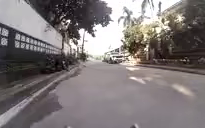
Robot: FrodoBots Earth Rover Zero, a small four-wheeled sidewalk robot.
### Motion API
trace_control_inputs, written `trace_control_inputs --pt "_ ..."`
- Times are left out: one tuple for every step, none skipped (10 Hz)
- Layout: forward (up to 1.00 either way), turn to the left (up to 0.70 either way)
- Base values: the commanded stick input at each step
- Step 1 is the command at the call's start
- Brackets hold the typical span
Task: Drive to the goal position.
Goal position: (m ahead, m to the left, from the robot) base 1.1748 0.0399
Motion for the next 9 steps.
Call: trace_control_inputs --pt "1.0 0.01" --pt "1.0 0.0" --pt "1.0 0.0" --pt "1.0 0.0" --pt "1.0 0.0" --pt "1.0 0.0" --pt "1.0 0.0" --pt "1.0 0.0" --pt "1.0 0.0"
